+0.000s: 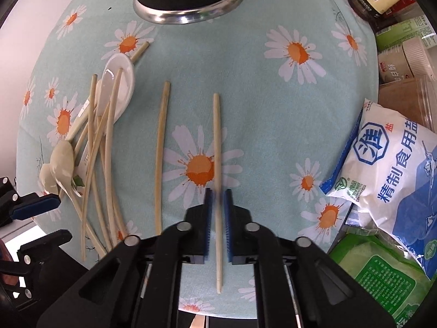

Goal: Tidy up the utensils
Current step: 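Lower the right tool onto a single wooden chopstick and close it, then lift the chopstick with the right tool up toward the black holder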

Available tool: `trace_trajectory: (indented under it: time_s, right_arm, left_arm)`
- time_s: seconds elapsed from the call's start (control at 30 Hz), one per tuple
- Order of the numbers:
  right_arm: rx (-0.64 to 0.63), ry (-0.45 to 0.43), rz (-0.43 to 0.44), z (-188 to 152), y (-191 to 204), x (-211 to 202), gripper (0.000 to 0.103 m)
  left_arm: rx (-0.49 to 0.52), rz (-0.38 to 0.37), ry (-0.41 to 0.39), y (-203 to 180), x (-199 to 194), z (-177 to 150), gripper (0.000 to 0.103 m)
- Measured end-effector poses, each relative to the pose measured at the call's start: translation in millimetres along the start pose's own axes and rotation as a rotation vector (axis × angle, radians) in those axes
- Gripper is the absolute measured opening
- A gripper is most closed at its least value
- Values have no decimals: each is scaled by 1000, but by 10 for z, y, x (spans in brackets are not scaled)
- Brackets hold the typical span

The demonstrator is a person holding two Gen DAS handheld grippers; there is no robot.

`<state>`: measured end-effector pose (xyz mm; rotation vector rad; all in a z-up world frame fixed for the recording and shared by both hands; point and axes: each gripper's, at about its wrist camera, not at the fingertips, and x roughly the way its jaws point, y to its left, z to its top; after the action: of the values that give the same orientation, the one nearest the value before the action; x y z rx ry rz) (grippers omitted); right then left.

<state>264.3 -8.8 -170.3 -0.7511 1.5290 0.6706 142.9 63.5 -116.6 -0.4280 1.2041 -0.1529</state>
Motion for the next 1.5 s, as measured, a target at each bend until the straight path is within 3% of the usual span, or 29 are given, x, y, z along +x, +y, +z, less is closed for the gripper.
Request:
trace_trajectory:
  time_s: [0.1,0.57,0.87,1.2,1.5]
  right_arm:
    - [6,-15,36,-30,-119,-66,5]
    - [21,-260,281,-574,-469,-721,5]
    - [-10,-283,346,-767,-508,-809,5]
    - [-13,-276,382,-810,-537,-800,5]
    - [8,-276,389,-731,-486,-776,5]
  left_arm:
    - [1,29,13,-47,31,36,20]
    - [-63,211,85,-153,246,124,19]
    - [-98,268,112,-171,392,173,12]
    - [-105,281,113,-209,478,213,4]
    - [-128,252,60,-100,200,274,4]
